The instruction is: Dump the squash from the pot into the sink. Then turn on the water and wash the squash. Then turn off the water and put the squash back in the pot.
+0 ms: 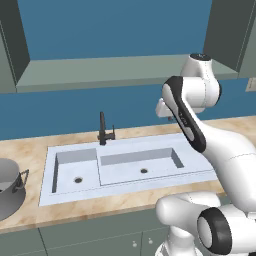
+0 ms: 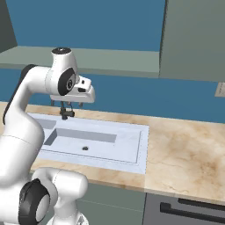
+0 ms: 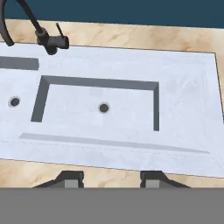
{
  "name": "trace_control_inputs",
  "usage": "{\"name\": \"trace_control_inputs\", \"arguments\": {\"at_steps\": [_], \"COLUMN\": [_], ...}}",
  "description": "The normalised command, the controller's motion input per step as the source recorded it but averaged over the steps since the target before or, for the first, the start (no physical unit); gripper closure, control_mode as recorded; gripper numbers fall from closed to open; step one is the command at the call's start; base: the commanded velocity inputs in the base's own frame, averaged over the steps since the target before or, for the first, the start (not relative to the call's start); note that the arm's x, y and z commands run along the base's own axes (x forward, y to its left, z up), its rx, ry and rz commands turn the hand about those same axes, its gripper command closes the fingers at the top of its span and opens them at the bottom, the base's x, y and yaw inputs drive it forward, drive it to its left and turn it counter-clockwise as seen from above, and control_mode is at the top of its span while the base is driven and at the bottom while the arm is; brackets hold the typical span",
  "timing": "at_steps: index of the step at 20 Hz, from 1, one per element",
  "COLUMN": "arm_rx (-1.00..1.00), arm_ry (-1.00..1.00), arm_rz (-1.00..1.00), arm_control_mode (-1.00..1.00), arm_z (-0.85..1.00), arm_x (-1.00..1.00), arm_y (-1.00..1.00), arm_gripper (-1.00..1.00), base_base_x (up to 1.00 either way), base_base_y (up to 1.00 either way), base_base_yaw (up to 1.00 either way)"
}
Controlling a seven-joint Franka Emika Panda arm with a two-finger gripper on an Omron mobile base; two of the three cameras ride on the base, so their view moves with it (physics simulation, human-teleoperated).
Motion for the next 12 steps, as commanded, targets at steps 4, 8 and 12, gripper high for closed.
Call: {"name": "trace_control_inputs", "arguments": {"at_steps": [4,8,12], "arm_rx": [0.0,0.0,0.0], "arm_ry": [0.0,0.0,0.0], "arm_rz": [0.0,0.04,0.0], "arm_control_mode": [-1.0,-1.0,-1.0], "arm_z": [0.0,0.0,0.0], "arm_x": [-0.08,-0.39,-0.45], "arm_y": [0.07,0.39,0.65], "arm_gripper": [-1.0,-1.0,-1.0], "base_base_x": [0.0,0.0,0.0], "base_base_y": [0.0,0.0,0.0], "base_base_yaw": [0.0,0.0,0.0]}}
